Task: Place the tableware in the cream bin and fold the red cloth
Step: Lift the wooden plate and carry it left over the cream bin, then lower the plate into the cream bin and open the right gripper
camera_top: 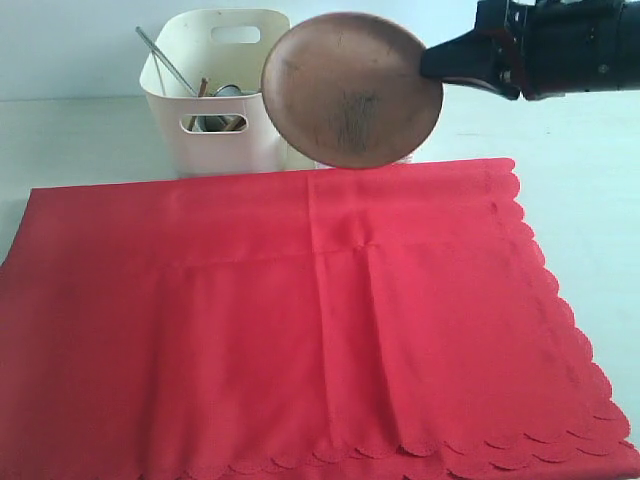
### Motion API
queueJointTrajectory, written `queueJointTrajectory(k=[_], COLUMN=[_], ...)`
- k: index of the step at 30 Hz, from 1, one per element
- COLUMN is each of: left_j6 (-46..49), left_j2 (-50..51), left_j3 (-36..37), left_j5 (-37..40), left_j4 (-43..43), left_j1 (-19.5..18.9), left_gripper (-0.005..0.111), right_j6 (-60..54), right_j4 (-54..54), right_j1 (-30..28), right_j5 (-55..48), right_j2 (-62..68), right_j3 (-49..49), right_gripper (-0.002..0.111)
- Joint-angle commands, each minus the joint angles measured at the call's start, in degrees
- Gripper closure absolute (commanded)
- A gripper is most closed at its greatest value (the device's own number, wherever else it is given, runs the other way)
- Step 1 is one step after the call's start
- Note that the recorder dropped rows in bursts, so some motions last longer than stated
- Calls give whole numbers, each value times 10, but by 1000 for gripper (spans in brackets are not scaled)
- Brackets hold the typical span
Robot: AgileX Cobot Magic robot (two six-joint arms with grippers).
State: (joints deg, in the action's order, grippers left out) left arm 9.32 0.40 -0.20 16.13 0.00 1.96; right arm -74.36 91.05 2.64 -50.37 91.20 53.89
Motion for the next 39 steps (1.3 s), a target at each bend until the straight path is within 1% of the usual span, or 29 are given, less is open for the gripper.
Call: queueJointTrajectory(k=[1, 4, 10, 17, 21, 27, 32, 36, 39], left_j6=[-3, -3, -3, -3, -3, -3, -3, -3, -3], left_j2=[-4, -4, -4, -4, -4, -4, -4, -4, -4], left_j3=[2, 2, 2, 2, 2, 2, 2, 2, 2], left_j5=[-4, -4, -4, -4, -4, -4, -4, -4, -4], left_j4=[0, 0, 0, 0, 0, 0, 0, 0, 0], left_j1=[-1, -1, -1, -1, -1, -1, -1, -1, -1], left_gripper=[107, 107, 107, 107, 107, 107, 107, 107, 107], right_j6=[-68, -95, -96, -96, -96, -96, -96, -96, -96], right_j4=[86, 89, 89, 89, 89, 89, 89, 89, 89], right_j1=[0, 0, 7, 61, 84, 121, 147, 162, 169], right_j5=[-1, -1, 2, 53, 64, 140, 191, 230, 279], right_j2=[-2, 15, 92, 218, 276, 353, 397, 416, 420], right_j3=[16, 41, 125, 284, 373, 484, 539, 561, 563], right_gripper=[108, 108, 108, 108, 108, 108, 108, 108, 103])
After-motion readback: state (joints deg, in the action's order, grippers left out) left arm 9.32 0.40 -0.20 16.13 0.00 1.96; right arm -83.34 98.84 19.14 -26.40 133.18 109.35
